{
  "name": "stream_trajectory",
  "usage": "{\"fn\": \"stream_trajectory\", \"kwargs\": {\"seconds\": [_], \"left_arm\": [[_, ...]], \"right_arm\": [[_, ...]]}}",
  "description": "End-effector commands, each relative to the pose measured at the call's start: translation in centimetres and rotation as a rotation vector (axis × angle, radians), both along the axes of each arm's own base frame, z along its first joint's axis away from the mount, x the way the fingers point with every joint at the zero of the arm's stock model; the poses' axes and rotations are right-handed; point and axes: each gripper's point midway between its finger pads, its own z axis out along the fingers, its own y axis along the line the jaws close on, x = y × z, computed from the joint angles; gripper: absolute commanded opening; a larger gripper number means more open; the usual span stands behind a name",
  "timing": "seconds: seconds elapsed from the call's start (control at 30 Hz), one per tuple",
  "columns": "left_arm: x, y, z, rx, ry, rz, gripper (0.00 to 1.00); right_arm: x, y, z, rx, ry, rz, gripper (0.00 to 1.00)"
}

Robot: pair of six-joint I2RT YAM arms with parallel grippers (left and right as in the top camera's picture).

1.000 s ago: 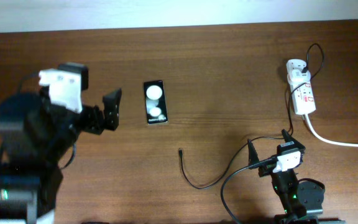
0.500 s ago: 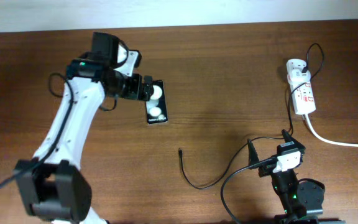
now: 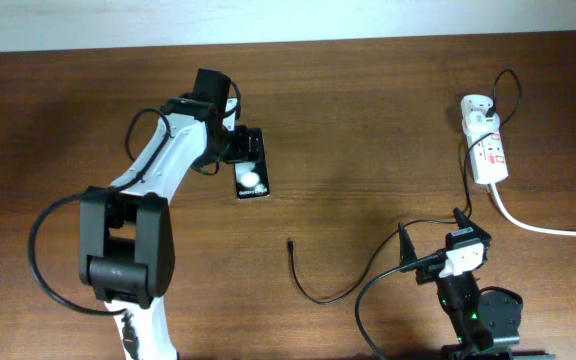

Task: Plug charger to phone and switch on socket
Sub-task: 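Move the left gripper over the black phone and lower onto it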

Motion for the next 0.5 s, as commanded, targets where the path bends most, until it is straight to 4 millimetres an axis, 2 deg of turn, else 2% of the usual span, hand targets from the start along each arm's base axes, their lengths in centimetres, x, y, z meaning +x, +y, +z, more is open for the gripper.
{"fn": "stream_trajectory", "kwargs": {"seconds": [0.0,0.07,0.13,0.27,0.47], "left_arm": [[0.1,-0.1,-3.1,0.012,0.059,0.063,0.99],[0.2,-0.5,-4.8,0.015,0.074,0.059,0.99],[0.3,-0.7,-5.5,0.016,0.075,0.055,0.99],[0.2,-2.1,-5.5,0.016,0.062,0.024,0.99],[0.1,-3.3,-5.5,0.087,0.026,-0.007,0.99]], "right_arm": [[0.0,0.0,-0.2,0.004,0.005,-0.003,0.99],[0.0,0.0,-0.2,0.004,0.004,-0.003,0.99],[0.0,0.0,-0.2,0.004,0.004,-0.003,0.99],[0.0,0.0,-0.2,0.004,0.004,-0.002,0.99],[0.0,0.0,-0.2,0.004,0.004,-0.003,0.99]]}}
